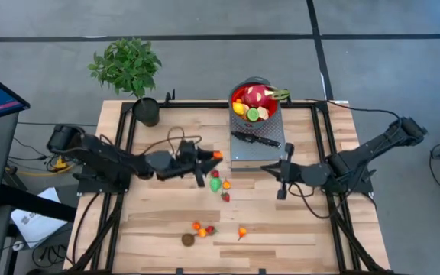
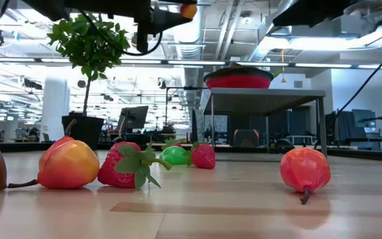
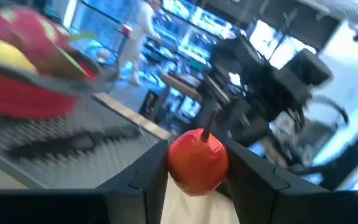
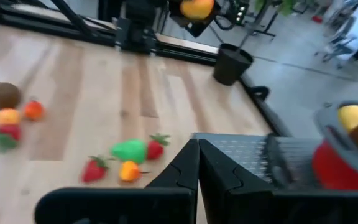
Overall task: Pick & Place Fruit
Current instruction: Put the yellow pear into the red colander on the shelf
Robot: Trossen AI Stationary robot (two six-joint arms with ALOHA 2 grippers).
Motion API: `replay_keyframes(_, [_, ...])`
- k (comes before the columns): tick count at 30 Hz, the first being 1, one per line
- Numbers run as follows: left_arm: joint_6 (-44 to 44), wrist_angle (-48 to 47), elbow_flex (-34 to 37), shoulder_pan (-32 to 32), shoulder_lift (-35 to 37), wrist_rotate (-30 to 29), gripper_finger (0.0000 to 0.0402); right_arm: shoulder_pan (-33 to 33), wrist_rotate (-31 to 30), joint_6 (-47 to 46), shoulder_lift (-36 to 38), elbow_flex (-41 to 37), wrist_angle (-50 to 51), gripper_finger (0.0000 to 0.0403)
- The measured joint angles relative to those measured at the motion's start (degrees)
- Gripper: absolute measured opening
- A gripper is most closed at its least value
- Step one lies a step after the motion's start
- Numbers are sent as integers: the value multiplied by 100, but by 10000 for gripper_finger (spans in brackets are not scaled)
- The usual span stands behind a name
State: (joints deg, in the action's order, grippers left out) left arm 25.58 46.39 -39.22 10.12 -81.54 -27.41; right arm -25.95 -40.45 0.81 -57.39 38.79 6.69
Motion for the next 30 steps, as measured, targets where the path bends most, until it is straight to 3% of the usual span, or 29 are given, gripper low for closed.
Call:
replay_keyframes(11, [510,166,0,-1034,97,607,140,939,-7,1690,2,0,-852,0])
replay_keyframes(21, [643,940,-2,-989,-7,682,136,1241,11,2328,2,2,-1453,0])
replay_keyframes(30, [654,1286,-737,-832,-1005,675,135,895,15,2324,2,2,-1405,0])
